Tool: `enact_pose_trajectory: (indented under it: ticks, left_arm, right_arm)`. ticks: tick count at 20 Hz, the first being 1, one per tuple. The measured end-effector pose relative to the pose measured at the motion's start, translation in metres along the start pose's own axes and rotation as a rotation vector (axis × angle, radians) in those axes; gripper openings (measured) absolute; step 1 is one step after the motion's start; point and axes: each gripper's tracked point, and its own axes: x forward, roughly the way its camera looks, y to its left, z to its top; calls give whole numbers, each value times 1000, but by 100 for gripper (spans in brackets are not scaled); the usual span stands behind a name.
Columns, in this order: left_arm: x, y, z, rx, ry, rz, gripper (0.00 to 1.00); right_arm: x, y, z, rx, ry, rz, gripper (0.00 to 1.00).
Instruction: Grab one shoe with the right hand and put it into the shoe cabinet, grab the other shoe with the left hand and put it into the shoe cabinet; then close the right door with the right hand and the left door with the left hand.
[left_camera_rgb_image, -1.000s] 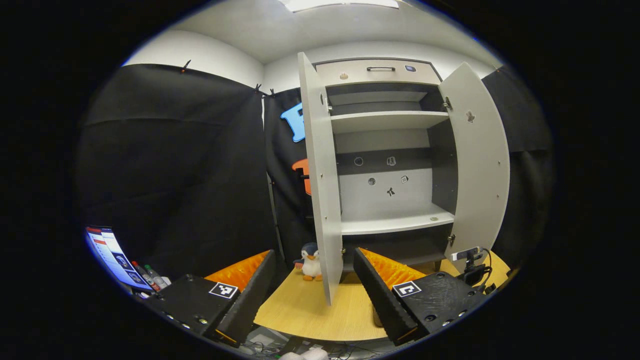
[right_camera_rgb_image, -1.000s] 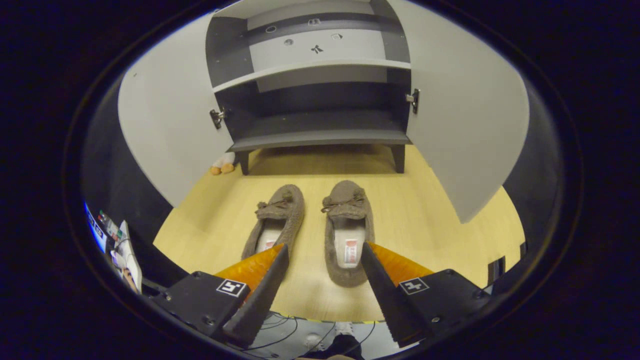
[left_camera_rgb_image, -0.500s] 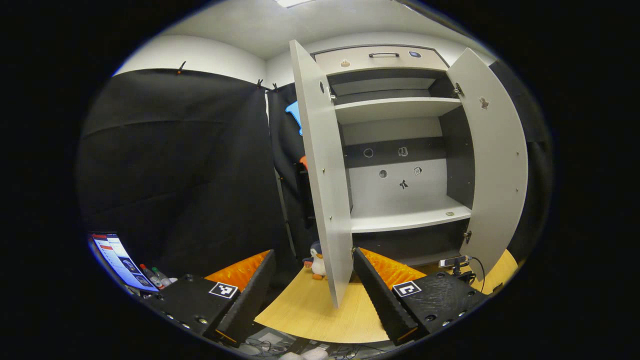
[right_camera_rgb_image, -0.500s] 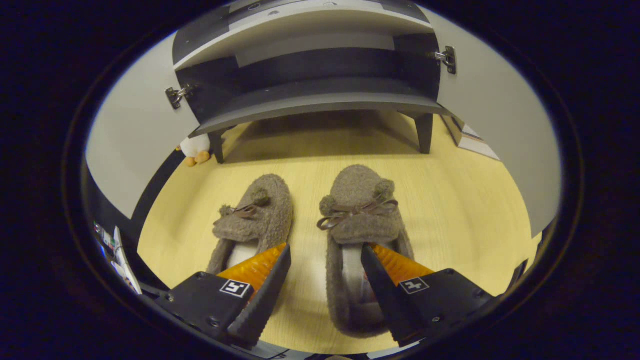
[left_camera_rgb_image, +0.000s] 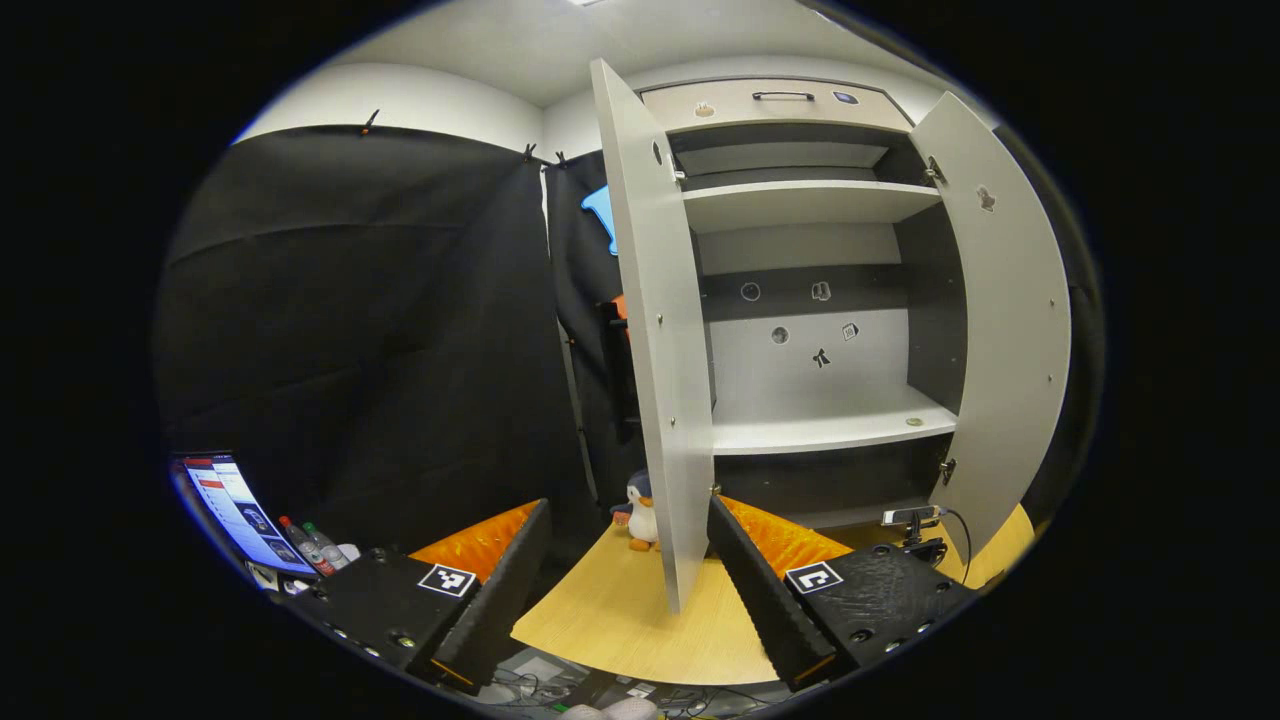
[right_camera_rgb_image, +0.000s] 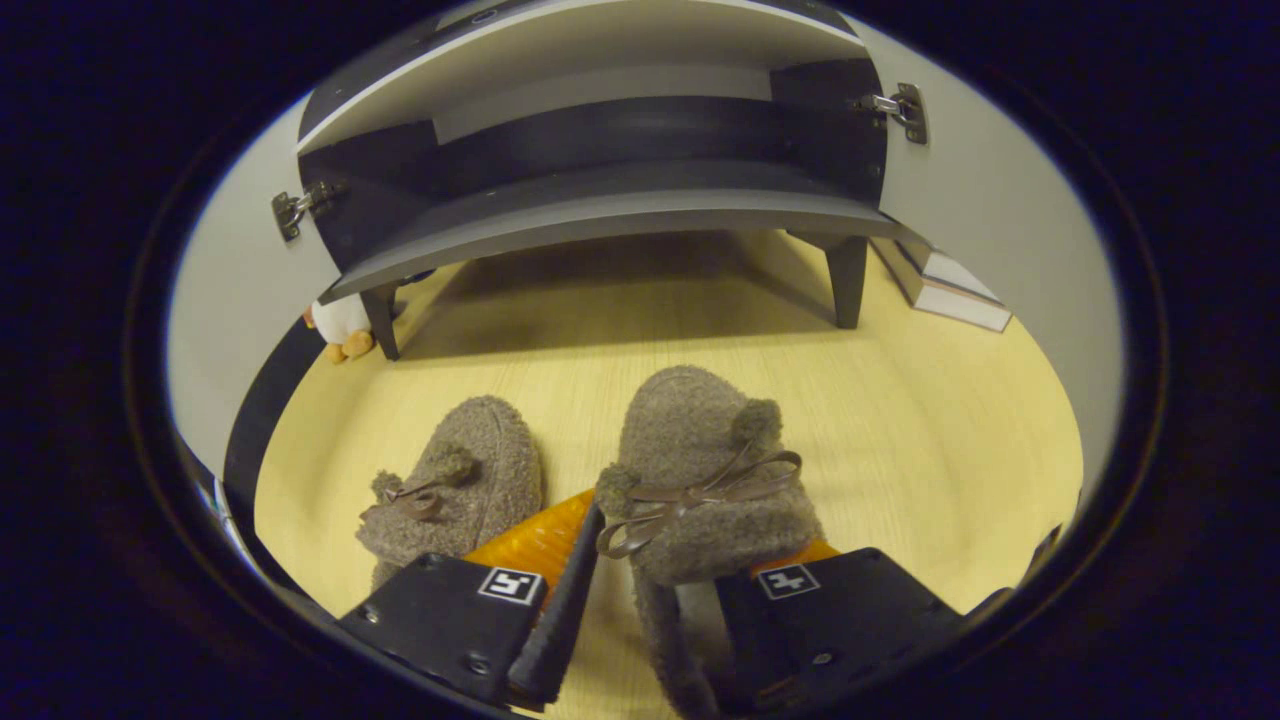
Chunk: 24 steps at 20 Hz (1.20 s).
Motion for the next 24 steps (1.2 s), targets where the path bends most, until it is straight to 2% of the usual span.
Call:
enact_pose_trajectory:
  ticks: [1, 3, 5, 10, 14, 17, 24]
  left_arm:
    - [1, 0, -1, -3, 1, -5, 97]
    - [1, -1, -2, -4, 5, -14, 96]
    - [0, -1, -1, 0, 3, -19, 96]
    - [-3, -1, 1, -3, -6, -27, 97]
    - [-7, -1, 2, 15, -25, -28, 97]
    - [-12, -4, -3, 25, -29, -44, 97]
    - [-26, -10, -3, -10, -63, -68, 96]
  right_arm:
    - [0, 3, 2, 6, -15, 24, 54]
    - [1, 1, 6, 6, -32, 10, 23]
    - [2, 3, 5, 7, -25, 19, 10]
    - [-15, 3, 12, -16, -45, 37, 7]
    - [-54, 9, 40, -44, -109, 60, 8]
    - [-92, 17, 80, -91, -185, 83, 8]
    - [-174, 39, 202, -129, -385, 120, 7]
